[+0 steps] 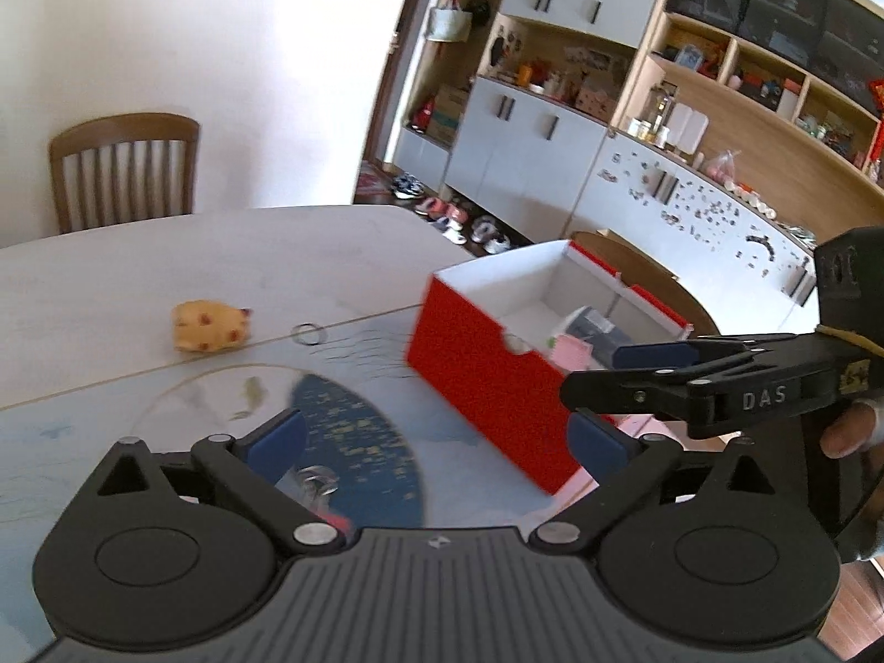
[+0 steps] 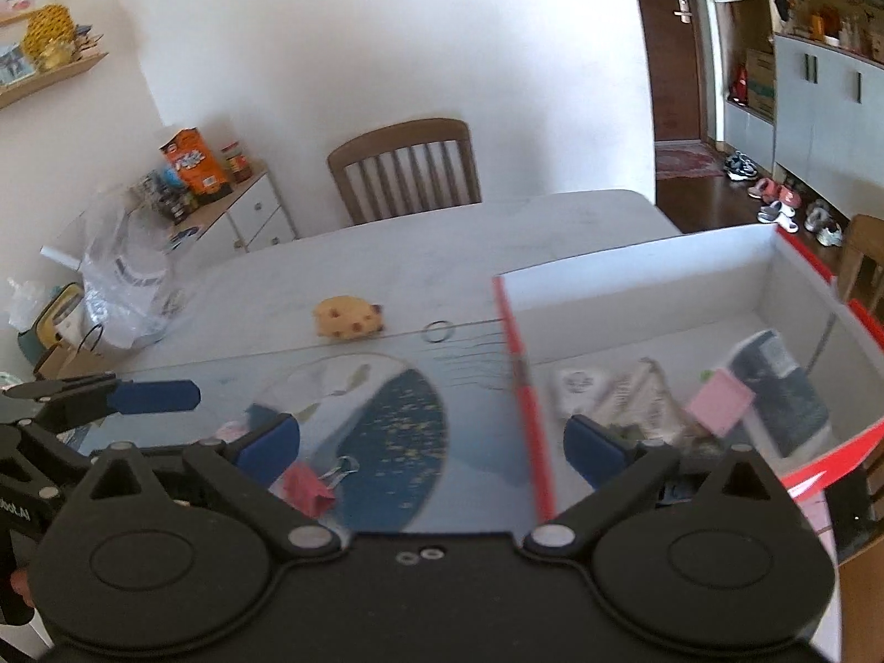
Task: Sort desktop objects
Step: 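Withdraw both grippers from the box back over the table, then approach the white-orange snack packet with the left gripper while the right approaches the purple-white bag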
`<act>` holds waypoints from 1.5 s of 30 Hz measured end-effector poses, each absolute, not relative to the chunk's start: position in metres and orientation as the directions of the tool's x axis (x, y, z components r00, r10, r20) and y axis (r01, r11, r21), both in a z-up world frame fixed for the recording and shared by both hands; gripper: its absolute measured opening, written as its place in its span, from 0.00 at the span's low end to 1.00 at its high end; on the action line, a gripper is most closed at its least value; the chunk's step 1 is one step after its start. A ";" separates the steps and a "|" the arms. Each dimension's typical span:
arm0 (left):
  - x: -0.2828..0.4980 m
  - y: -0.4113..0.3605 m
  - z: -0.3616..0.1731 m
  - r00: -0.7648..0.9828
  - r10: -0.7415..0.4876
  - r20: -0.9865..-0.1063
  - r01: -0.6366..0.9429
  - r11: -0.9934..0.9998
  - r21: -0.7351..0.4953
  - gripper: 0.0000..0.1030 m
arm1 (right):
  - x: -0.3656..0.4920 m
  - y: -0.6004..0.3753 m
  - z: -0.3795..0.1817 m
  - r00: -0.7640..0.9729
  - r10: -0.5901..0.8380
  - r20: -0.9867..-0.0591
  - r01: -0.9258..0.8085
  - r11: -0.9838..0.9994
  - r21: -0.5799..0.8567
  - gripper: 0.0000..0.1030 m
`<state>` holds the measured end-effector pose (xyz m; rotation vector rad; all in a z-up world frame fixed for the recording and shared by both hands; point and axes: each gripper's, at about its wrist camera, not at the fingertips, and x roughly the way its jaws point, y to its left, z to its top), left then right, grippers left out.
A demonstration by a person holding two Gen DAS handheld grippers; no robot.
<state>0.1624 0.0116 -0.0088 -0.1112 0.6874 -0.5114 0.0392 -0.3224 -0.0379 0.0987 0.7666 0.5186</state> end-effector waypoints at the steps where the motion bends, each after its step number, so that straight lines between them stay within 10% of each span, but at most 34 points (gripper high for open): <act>1: 0.160 0.019 -0.010 0.660 -0.479 -0.579 0.407 0.876 -0.259 0.99 | 0.037 -0.314 -0.038 0.599 0.484 -0.638 -0.413 0.869 0.271 0.99; 45: 0.136 0.166 -0.127 0.669 -0.334 -0.664 0.334 0.933 -0.134 0.99 | 0.035 -0.129 -0.103 0.449 0.468 -0.761 -0.593 0.793 0.139 0.99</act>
